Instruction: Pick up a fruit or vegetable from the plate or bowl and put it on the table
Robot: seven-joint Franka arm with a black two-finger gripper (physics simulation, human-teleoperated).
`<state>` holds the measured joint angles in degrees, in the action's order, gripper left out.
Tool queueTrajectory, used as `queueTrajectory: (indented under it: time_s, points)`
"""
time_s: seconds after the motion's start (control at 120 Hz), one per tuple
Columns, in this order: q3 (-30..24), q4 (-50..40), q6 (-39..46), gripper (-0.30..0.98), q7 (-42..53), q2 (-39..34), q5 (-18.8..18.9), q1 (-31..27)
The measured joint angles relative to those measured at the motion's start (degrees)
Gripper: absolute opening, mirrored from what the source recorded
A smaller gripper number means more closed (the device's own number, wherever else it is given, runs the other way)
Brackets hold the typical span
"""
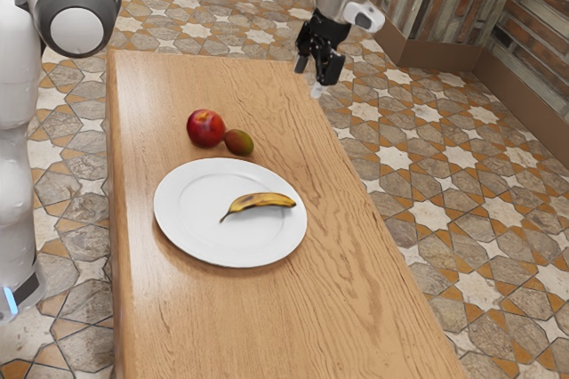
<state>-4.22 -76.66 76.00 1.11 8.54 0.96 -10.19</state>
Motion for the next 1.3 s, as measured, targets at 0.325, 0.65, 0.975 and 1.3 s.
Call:
queueTrajectory:
  time_s: [0.325,0.65,0.975,1.3]
  points:
    - [-0.93,-0.07,10.01,0.69,0.23,-0.36,-0.13,-0.30]
    - [-12.70,-0.62,13.93,0.69,-1.73,-0.39,0.18,0.61]
    - [-15.05,-19.37,14.21,0.69,-2.92,-15.33,-0.98,1.05]
    - [-13.46,-29.81,20.72,0.69,-2.99,-14.63,-3.61,-1.69]
